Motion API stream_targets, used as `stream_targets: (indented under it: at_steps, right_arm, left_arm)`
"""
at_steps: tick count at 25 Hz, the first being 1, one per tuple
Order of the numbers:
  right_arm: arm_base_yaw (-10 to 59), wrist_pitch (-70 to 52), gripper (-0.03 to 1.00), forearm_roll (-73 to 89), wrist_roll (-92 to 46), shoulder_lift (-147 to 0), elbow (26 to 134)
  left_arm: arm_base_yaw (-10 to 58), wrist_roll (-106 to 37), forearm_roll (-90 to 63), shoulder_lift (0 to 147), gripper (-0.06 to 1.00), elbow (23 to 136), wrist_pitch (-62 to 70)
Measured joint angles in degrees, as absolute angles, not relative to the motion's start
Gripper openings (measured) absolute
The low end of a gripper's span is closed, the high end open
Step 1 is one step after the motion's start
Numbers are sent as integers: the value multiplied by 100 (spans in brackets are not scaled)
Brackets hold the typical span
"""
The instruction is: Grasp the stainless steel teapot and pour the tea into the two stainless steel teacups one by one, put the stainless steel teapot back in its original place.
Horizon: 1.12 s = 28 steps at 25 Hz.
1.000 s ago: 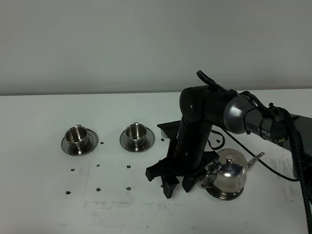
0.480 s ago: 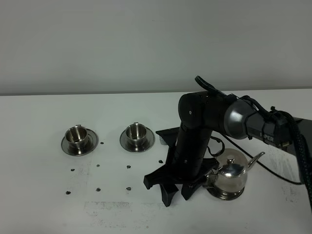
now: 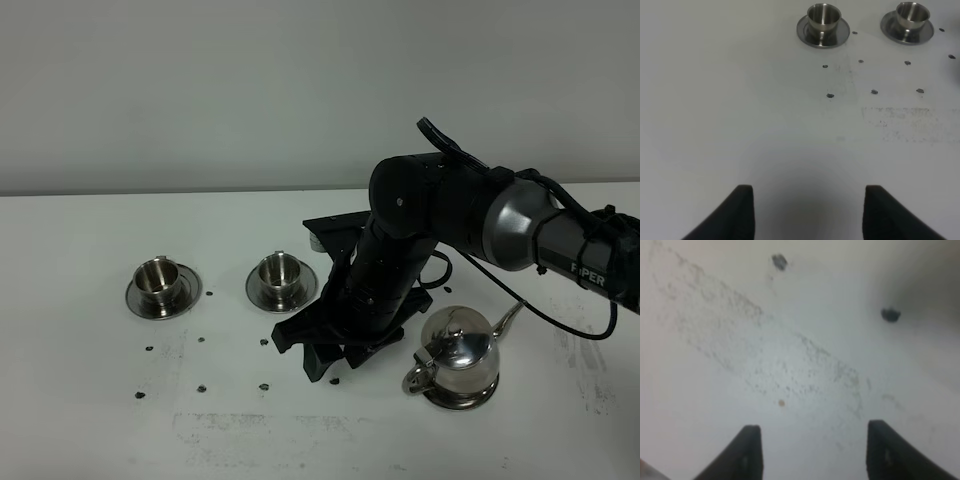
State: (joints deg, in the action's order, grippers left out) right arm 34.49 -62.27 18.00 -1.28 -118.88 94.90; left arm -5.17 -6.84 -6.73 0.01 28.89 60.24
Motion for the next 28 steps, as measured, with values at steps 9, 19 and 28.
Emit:
stream_targets:
  at_steps: [9,19,28]
  right_arm:
    - [3382,-6244,48,1646,-578,-11893,9490]
    - [2990,-6348,48,1394,-1083,-11899,9490]
    - [2820,-6339,48,1249,-1403,-12124,9490]
  left_arm:
    - [-517,-684,-673,1,54,2889,6024]
    - [-517,-684,-673,1,54,2889,6024]
    - [-517,-684,-673,1,54,2889,6024]
